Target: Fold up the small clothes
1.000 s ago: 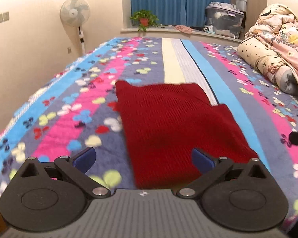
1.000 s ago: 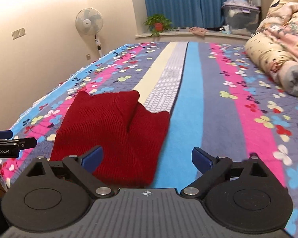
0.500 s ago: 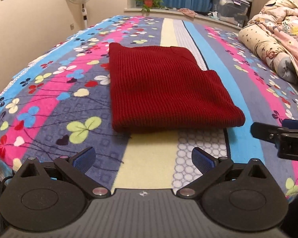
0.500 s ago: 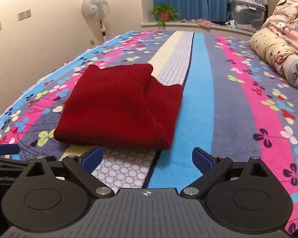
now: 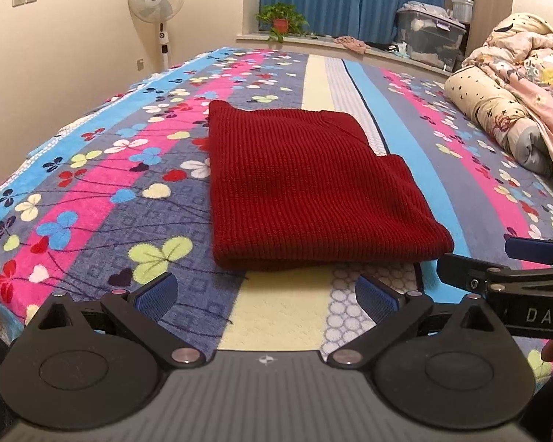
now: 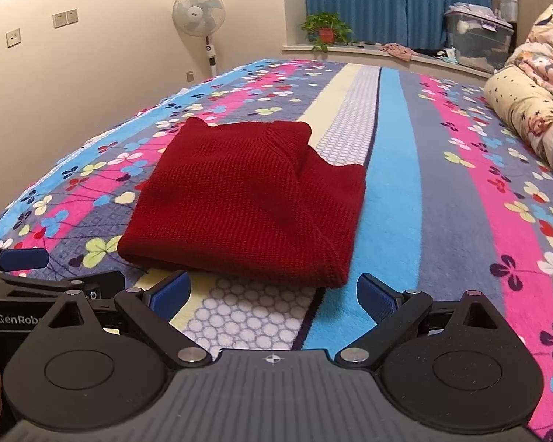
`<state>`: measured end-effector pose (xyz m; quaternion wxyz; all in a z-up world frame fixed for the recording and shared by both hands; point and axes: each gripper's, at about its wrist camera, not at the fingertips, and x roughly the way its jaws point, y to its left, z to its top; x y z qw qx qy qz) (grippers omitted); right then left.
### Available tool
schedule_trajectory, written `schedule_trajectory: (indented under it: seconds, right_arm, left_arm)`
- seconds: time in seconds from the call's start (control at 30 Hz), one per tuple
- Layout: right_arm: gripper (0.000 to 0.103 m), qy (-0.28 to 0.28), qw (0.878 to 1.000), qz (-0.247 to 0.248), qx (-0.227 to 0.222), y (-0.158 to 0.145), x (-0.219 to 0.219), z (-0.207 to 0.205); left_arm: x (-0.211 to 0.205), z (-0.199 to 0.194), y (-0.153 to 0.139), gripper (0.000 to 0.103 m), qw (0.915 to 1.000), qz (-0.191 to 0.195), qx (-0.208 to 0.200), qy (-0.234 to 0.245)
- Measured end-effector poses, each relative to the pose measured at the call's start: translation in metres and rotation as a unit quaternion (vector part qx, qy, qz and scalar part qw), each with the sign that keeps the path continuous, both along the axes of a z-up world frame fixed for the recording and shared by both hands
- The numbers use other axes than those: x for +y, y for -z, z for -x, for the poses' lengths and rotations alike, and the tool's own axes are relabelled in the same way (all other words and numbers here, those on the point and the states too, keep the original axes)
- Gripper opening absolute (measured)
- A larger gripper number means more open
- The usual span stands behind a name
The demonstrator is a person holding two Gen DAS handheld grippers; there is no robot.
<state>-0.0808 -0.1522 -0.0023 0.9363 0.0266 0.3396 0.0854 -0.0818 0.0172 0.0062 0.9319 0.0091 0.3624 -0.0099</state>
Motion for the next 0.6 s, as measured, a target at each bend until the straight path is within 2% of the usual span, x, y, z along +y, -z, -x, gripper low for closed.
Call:
schedule_trajectory:
  seconds: [0.6]
  right_arm:
    - [0.097,-0.003,1.0,0.007,-0.007,-0.0021,0.0017,0.0011]
  left_arm:
    - [-0.0003,0.0013,-0.0006,0.103,1.0,-0.001,-0.003,0.0]
